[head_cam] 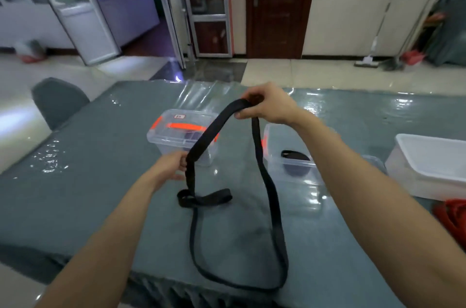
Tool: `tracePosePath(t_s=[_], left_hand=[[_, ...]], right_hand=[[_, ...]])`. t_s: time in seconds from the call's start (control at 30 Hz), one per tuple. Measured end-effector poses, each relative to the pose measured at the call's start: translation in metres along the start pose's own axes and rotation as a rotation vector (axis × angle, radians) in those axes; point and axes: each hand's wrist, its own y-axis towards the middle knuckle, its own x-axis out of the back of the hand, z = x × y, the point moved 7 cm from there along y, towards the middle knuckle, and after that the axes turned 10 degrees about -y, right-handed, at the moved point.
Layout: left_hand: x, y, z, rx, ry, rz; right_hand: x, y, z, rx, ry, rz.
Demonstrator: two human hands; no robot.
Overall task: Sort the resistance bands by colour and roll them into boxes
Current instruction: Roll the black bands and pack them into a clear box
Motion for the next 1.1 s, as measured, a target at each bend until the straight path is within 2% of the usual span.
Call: tracePosePath(t_s=[0.03, 0.1, 0.27, 0.33, 0.53, 0.73, 0.9, 0.93, 1.0, 1.07, 1.1], left_hand=[[-0.004, -0.004, -0.015, -0.057, 0.111, 0.017], [-0.012, -0.012, -0.048, -0.161, 0.148, 0.032], [-0.039, -0.026, -0.124, -0.356, -0.296, 0.172], [-0.056, -0.031, -0.153, -0.389, -0.365, 0.232], [-0.087, -0.047, -0.223, -0.522, -0.293, 0.322], [-0.085, -0.051, -0.267, -0.692, -0.208, 0.214], [-0.076, -0.046, -0.263, -0.713, -0.199, 0.21], [-0.073, -0.044, -0.264, -0.726, -0.216, 0.211], [-0.07, -0.042, -0.265, -0.74, -0.242, 0.223], [-0.069, -0.038, -0.266, -0.744, -0.244, 0.233], [-0.07, -0.037, -0.266, -0.746, -0.244, 0.243]], right_hand=[[0.008, 0.009, 0.014, 0.022, 0.004, -0.005], [0.02, 0.024, 0.039, 0.061, 0.018, -0.015], [0.048, 0.042, 0.077, 0.135, 0.081, -0.089], [0.062, 0.046, 0.088, 0.149, 0.071, -0.1], [0.124, 0.053, 0.121, 0.214, 0.036, -0.151], [0.138, 0.044, 0.126, 0.265, 0.022, -0.203], [0.114, 0.035, 0.064, 0.157, 0.382, -0.275], [0.102, 0.032, 0.045, 0.104, 0.378, -0.263], [0.063, 0.026, 0.013, 0.031, 0.305, -0.111], [0.021, 0.016, -0.001, 0.031, 0.241, 0.065], [0.007, 0.013, -0.002, 0.041, 0.23, 0.088]])
